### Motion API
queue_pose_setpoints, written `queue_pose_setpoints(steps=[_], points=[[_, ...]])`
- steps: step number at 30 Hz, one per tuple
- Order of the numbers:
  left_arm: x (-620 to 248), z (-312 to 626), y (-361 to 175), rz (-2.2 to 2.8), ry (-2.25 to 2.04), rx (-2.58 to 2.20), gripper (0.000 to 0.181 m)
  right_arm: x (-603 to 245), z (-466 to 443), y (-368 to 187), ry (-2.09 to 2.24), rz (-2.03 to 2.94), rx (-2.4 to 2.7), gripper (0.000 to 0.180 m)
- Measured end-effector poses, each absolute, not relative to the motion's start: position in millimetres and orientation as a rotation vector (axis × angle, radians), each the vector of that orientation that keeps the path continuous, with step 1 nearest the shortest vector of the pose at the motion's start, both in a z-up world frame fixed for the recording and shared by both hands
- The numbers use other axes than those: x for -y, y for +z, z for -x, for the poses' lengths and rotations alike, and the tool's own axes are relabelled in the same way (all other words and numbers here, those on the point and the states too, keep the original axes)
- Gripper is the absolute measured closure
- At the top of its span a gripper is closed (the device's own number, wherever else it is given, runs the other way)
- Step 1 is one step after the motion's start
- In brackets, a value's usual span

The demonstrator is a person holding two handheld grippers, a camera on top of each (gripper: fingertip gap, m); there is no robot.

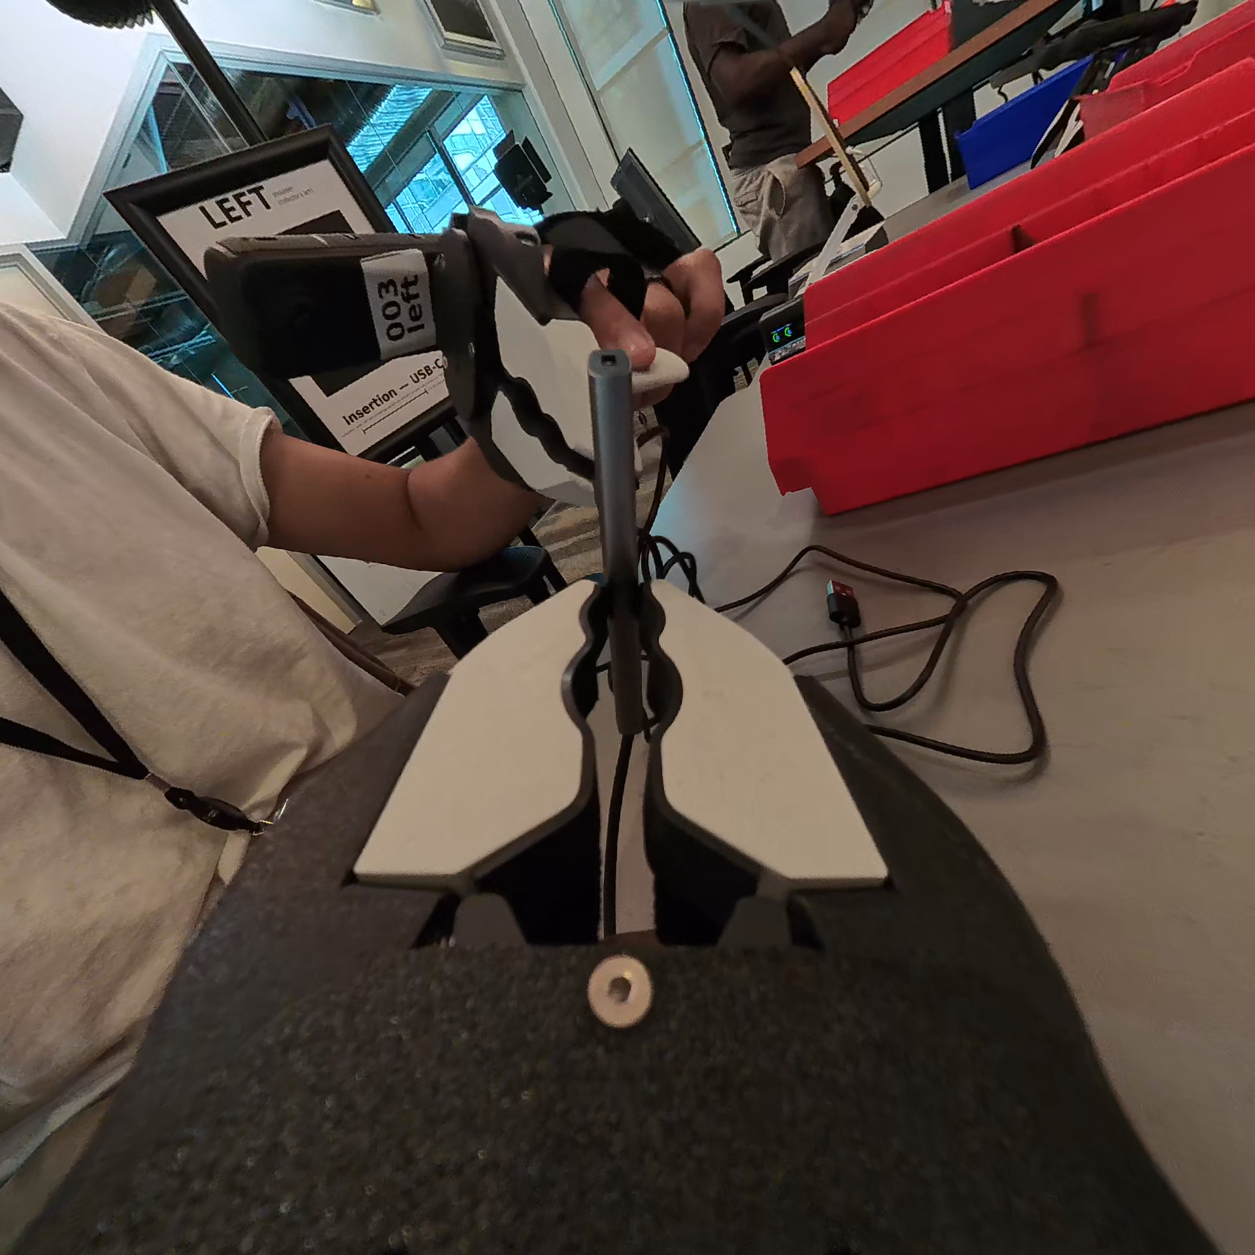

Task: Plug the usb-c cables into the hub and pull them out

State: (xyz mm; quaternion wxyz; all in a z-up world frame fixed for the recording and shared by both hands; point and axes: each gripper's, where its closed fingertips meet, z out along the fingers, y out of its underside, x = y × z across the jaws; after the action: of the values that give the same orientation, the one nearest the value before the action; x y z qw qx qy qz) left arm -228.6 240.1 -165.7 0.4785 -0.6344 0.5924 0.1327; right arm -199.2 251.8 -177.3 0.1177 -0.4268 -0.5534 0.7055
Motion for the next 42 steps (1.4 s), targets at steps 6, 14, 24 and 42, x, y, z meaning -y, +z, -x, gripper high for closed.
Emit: queue_pose_setpoints(steps=[6, 14, 24, 42], points=[[-242, 230, -167, 1.556, 0.33, -1.438, 0.179, -251, 199, -178, 2.072, 1.251, 1.623, 0.171], [-242, 227, -169, 1.55, 0.31, -1.437, 0.179, -249, 199, -179, 2.075, 1.258, 1.637, 0.171], [-246, 223, -168, 1.522, 0.308, -1.339, 0.179, -251, 199, -180, 2.05, 1.285, 1.639, 0.171], [-248, 221, -177, 1.586, 0.268, -1.32, 0.18, -249, 206, -178, 2.071, 1.318, 1.581, 0.167]])
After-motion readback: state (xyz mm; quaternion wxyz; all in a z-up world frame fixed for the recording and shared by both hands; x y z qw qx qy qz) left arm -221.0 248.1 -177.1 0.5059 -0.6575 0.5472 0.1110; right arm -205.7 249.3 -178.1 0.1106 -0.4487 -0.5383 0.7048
